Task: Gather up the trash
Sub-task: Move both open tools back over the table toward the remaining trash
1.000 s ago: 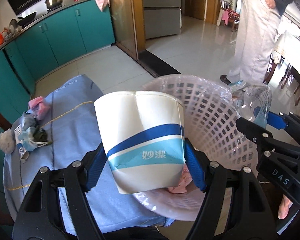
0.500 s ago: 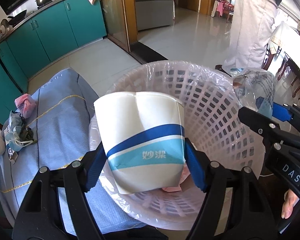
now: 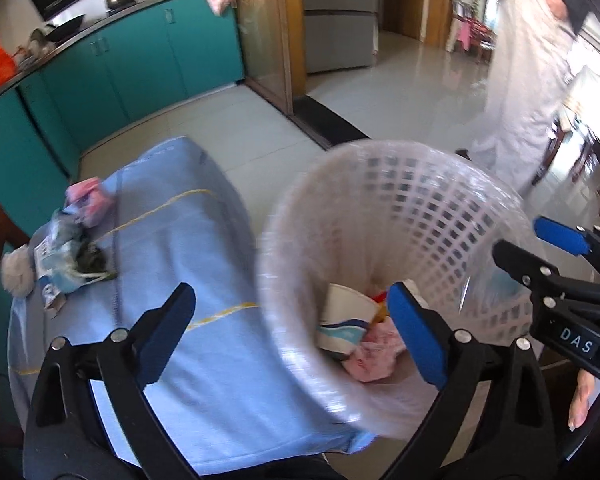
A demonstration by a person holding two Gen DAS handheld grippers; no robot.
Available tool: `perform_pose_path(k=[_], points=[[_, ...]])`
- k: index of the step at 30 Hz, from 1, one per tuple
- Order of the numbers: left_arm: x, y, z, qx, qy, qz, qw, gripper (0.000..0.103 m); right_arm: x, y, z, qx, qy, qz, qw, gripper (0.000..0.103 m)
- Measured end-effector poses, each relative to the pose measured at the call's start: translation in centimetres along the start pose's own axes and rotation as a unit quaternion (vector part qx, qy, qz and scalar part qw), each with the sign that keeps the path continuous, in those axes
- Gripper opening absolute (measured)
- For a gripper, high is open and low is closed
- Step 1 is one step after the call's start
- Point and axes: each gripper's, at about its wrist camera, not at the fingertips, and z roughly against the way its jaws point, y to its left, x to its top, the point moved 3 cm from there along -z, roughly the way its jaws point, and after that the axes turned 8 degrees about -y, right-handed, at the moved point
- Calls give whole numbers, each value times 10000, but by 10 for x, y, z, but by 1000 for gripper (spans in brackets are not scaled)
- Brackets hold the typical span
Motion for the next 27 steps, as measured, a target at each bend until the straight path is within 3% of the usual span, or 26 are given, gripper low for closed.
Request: perform_pose_path(k=[3, 8, 11, 13, 15, 16, 19, 24, 27], points=[[-1, 28, 6, 188, -84, 214, 9996, 97, 6, 15, -2, 70, -14, 88, 9999, 75], [-8, 91, 14, 804, -137, 626, 9947, 98, 21, 56, -5, 308, -93, 336, 9989, 76], [-20, 135, 17, 1177, -46, 911, 9888, 98, 35, 95, -11, 720, -126, 406, 9965, 76], [-34, 165, 18, 1222, 65, 1159, 9857, 98, 41, 117, -16, 931, -130, 454, 9945, 76], [-47, 184, 19, 1292, 167, 1286, 9831, 98, 59, 170, -31, 1316, -116, 576, 9896, 76], [-56, 196, 18, 1354, 244, 1336, 9814, 97, 59, 170, -31, 1316, -116, 576, 9896, 76], [-68, 215, 19, 1395, 334, 1390, 9799, 97, 84, 241, -55, 1764, -192, 772, 9811, 76], [-79, 237, 21, 1461, 344, 1309, 9800, 97, 113, 327, -115, 2053, 13, 889, 9747, 76], [-86, 245, 19, 1630, 409, 1228, 9781, 97, 120, 357, -155, 1731, 63, 933, 9805, 76]])
